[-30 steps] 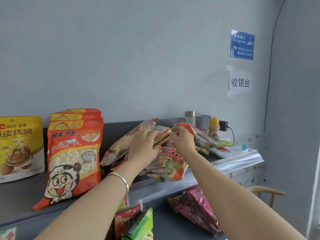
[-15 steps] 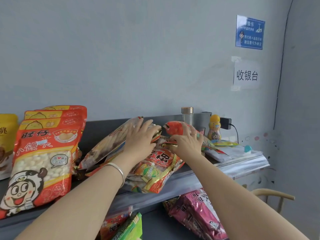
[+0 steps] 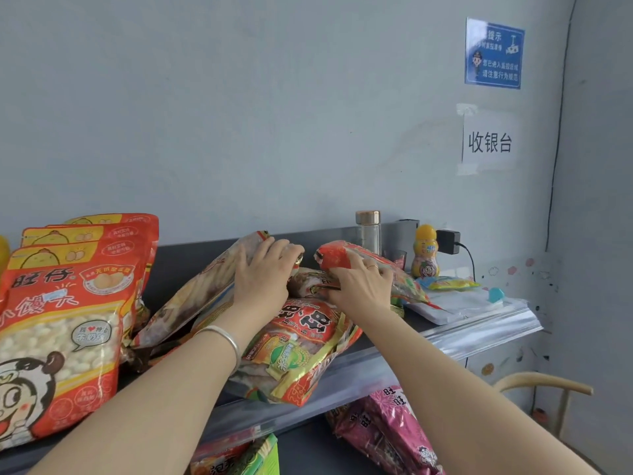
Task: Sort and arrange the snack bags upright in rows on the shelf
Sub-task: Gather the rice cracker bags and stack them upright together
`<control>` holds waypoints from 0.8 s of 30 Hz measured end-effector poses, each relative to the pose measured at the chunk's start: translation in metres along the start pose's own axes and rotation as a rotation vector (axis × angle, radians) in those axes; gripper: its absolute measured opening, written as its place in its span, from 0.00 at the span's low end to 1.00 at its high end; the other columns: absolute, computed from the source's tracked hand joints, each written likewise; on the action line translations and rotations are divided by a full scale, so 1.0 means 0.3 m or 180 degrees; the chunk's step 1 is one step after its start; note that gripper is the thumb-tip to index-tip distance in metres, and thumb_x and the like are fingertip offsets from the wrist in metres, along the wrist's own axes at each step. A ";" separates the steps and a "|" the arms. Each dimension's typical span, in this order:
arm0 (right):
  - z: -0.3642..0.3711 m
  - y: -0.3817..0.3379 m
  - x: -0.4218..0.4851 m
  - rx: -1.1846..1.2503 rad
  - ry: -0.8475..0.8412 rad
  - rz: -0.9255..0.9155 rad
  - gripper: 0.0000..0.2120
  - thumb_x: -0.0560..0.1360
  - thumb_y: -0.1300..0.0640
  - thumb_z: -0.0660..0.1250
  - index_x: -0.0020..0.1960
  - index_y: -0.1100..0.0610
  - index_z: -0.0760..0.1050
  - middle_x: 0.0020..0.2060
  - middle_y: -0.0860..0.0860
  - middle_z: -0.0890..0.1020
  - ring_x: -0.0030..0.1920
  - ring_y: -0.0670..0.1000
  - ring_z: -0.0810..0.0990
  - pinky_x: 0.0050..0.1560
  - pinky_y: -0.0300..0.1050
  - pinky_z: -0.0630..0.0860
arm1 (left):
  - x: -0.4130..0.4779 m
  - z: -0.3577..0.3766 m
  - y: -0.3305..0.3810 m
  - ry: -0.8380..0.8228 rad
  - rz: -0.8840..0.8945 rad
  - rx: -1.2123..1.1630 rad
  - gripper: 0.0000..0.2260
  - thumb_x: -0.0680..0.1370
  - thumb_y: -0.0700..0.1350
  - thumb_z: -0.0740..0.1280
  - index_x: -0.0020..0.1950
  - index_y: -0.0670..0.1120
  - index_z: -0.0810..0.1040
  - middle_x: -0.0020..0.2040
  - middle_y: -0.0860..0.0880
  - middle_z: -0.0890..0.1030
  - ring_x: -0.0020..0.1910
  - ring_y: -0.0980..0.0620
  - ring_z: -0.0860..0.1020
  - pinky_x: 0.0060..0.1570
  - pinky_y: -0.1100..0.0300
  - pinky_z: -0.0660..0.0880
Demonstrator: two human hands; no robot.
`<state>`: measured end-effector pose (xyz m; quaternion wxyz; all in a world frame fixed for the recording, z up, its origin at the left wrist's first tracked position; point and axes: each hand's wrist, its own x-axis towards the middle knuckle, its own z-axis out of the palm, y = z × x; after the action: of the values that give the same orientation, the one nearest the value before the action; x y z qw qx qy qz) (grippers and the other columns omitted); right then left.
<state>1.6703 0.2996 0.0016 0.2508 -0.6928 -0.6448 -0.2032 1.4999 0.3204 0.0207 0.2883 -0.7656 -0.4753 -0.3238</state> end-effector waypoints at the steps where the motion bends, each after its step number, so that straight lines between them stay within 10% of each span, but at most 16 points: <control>1: -0.008 0.005 0.003 0.0016 0.0026 -0.0049 0.17 0.74 0.42 0.65 0.61 0.43 0.77 0.71 0.49 0.66 0.68 0.58 0.67 0.61 0.60 0.62 | 0.001 0.002 0.006 -0.0056 0.0005 -0.0051 0.29 0.74 0.34 0.61 0.70 0.58 0.62 0.71 0.55 0.65 0.73 0.51 0.57 0.71 0.39 0.49; 8: -0.070 0.035 0.003 0.0471 -0.0299 -0.0111 0.17 0.73 0.46 0.62 0.58 0.48 0.79 0.64 0.47 0.74 0.61 0.55 0.73 0.59 0.57 0.67 | 0.005 -0.007 0.022 -0.0518 -0.0113 -0.0623 0.21 0.76 0.54 0.62 0.69 0.59 0.64 0.70 0.56 0.66 0.72 0.51 0.58 0.70 0.37 0.47; 12: -0.096 0.039 0.014 0.1281 0.0249 0.0475 0.11 0.71 0.52 0.64 0.52 0.51 0.69 0.42 0.47 0.79 0.44 0.54 0.79 0.44 0.48 0.73 | 0.017 -0.029 0.051 -0.0490 -0.0137 -0.0685 0.20 0.77 0.55 0.61 0.69 0.57 0.66 0.70 0.55 0.68 0.72 0.51 0.61 0.71 0.39 0.47; 17: -0.054 0.052 0.045 0.0606 -0.0362 0.0612 0.38 0.71 0.41 0.69 0.74 0.47 0.53 0.70 0.51 0.68 0.70 0.58 0.68 0.67 0.65 0.60 | 0.026 -0.029 0.080 -0.0484 0.0088 -0.0511 0.19 0.78 0.53 0.61 0.68 0.57 0.66 0.69 0.56 0.69 0.72 0.53 0.62 0.71 0.41 0.45; 24: -0.032 0.050 0.039 0.0712 0.0364 0.1029 0.14 0.79 0.59 0.57 0.58 0.46 0.76 0.52 0.51 0.83 0.58 0.57 0.78 0.69 0.62 0.61 | 0.019 -0.021 0.051 -0.0501 0.0137 -0.0515 0.21 0.78 0.53 0.61 0.70 0.57 0.64 0.72 0.56 0.67 0.72 0.54 0.61 0.72 0.45 0.43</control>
<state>1.6866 0.3024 0.0149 0.3917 -0.7425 -0.5284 -0.1265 1.5142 0.3129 0.0270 0.1943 -0.8194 -0.4523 -0.2937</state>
